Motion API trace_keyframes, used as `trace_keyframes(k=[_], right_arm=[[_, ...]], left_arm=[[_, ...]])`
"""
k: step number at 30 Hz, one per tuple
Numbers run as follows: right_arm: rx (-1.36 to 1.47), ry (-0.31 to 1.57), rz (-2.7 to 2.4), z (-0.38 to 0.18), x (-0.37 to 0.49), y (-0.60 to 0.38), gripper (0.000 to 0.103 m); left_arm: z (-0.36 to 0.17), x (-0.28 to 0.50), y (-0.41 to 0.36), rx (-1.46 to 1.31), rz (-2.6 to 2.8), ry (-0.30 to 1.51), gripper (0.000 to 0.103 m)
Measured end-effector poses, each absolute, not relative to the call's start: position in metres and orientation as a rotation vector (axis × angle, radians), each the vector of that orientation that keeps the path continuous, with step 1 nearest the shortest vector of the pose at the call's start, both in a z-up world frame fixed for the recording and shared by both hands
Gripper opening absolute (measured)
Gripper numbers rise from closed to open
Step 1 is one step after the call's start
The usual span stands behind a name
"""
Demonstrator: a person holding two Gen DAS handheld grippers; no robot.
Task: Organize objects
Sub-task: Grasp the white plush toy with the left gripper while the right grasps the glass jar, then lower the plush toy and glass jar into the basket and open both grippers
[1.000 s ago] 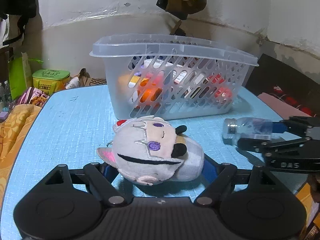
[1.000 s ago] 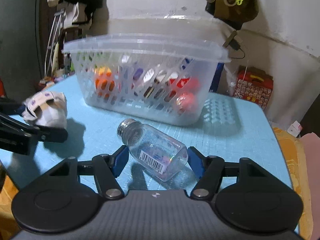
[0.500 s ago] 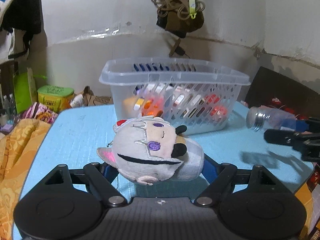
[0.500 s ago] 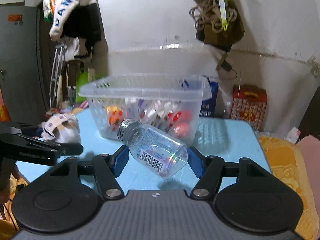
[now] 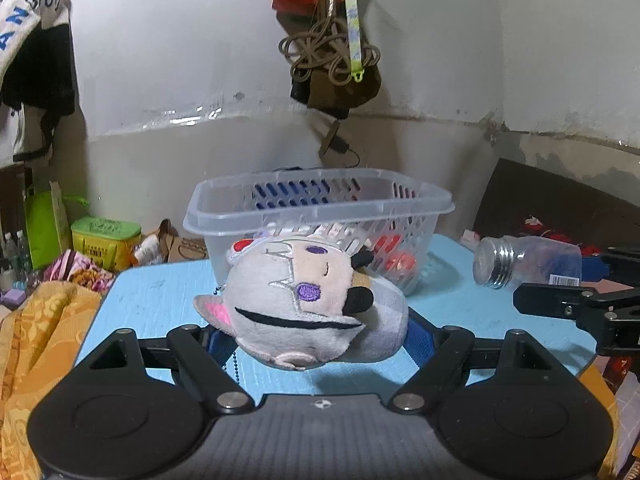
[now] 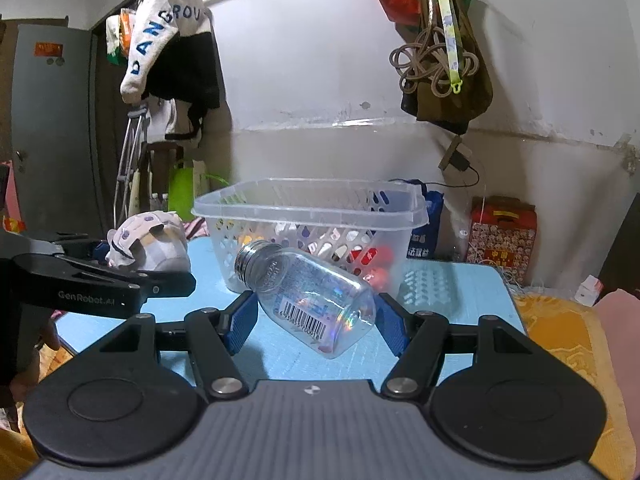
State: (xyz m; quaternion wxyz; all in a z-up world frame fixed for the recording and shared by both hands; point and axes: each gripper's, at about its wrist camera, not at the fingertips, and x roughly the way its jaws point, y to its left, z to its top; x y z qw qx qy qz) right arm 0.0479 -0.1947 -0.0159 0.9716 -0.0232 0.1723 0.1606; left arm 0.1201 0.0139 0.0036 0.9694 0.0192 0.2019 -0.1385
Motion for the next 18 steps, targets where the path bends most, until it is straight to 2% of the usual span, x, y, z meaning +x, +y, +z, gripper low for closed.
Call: trace_keyframes(k=[13, 18], right_arm=[[0.052, 0.325, 0.337, -0.009, 0.051, -0.213, 0.067], [0.023, 0.281, 0.325, 0.016, 0.074, -0.207, 0.067]], left_arm=[[0.016, 0.119, 0.006, 0.037, -0.303, 0.355, 0.085], [0.046, 0.129, 0.012, -0.029, -0.298, 0.320, 0.085]])
